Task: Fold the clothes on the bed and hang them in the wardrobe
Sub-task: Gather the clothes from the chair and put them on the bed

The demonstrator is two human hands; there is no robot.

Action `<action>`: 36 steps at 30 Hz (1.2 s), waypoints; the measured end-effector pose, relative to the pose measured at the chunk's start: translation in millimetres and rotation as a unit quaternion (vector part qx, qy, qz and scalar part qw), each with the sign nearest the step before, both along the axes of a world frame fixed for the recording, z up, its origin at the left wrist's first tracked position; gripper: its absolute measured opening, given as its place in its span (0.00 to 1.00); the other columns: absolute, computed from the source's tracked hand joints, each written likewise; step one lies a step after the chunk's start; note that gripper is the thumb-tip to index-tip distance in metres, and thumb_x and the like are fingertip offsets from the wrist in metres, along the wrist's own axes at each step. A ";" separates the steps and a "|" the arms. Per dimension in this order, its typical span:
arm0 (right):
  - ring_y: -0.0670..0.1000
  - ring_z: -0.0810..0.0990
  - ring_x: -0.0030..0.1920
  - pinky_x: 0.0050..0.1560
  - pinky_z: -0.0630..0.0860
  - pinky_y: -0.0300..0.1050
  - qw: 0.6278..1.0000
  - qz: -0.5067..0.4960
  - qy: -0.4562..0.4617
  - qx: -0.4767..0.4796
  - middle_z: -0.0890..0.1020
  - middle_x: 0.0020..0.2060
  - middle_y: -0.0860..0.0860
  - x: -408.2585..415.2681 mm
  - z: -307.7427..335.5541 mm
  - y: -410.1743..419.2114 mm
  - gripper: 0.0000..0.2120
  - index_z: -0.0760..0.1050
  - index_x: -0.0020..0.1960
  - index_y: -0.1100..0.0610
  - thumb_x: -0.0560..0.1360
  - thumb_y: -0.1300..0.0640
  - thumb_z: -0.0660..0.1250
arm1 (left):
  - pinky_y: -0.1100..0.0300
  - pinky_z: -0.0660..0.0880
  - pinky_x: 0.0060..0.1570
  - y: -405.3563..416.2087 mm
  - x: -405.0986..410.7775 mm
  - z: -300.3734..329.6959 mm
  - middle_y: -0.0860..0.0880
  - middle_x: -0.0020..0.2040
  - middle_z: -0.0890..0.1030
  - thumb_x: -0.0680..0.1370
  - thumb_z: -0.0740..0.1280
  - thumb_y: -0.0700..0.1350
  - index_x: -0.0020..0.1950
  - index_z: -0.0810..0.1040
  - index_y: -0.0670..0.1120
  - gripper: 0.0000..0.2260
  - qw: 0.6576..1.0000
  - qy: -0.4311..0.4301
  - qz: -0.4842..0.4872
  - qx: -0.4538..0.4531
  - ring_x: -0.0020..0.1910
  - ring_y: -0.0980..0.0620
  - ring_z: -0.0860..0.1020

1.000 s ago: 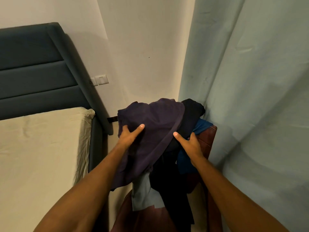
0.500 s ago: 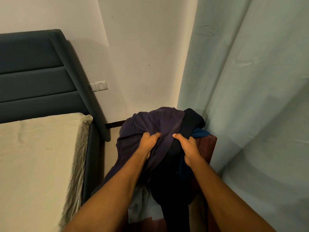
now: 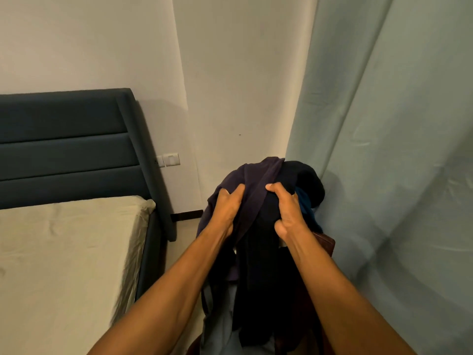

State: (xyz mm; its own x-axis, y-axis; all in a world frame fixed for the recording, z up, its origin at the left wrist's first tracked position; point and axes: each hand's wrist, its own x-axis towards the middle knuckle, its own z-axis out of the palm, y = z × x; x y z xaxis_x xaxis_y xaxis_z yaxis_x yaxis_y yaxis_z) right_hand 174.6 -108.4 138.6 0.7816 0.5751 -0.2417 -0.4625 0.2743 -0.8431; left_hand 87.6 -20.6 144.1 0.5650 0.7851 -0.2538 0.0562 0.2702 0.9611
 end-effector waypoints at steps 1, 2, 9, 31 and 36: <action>0.55 0.84 0.50 0.42 0.81 0.48 1.000 0.004 -0.008 0.007 0.84 0.53 0.57 -5.1 12.2 2.6 0.22 0.76 0.64 0.59 0.71 0.62 0.72 | 0.53 0.81 0.48 2.1 -4.4 10.5 0.47 0.54 0.81 0.79 0.66 0.50 0.64 0.74 0.44 0.16 1.000 -0.009 0.008 0.004 0.52 0.49 0.81; 0.56 0.84 0.51 0.43 0.82 0.49 1.000 0.007 -0.016 0.013 0.84 0.54 0.58 -10.7 24.2 5.1 0.22 0.76 0.65 0.59 0.71 0.61 0.72 | 0.53 0.80 0.48 3.1 -9.7 22.7 0.47 0.53 0.80 0.79 0.66 0.50 0.62 0.74 0.44 0.15 1.000 -0.019 0.015 0.008 0.51 0.49 0.80; 0.58 0.83 0.55 0.54 0.82 0.58 0.993 0.028 -0.080 0.088 0.84 0.55 0.58 -61.4 114.5 15.7 0.21 0.77 0.64 0.60 0.71 0.62 0.72 | 0.48 0.82 0.51 7.6 -63.8 109.8 0.43 0.53 0.83 0.76 0.67 0.50 0.59 0.79 0.43 0.16 0.990 -0.094 0.053 0.092 0.53 0.43 0.82; 0.62 0.84 0.51 0.50 0.82 0.56 0.919 0.263 -0.124 0.267 0.83 0.52 0.63 -490.7 265.5 2.1 0.24 0.78 0.61 0.68 0.68 0.57 0.72 | 0.36 0.79 0.41 -72.5 -513.4 255.6 0.38 0.41 0.83 0.66 0.66 0.60 0.43 0.79 0.38 0.24 0.861 -0.112 0.361 0.340 0.38 0.43 0.80; 0.66 0.80 0.59 0.59 0.77 0.63 0.890 0.353 -0.088 0.275 0.80 0.59 0.67 -620.0 264.6 2.6 0.33 0.75 0.64 0.70 0.64 0.52 0.74 | 0.49 0.72 0.31 -111.6 -637.7 268.1 0.52 0.28 0.74 0.76 0.66 0.49 0.36 0.75 0.43 0.12 0.797 -0.042 0.458 0.392 0.28 0.54 0.70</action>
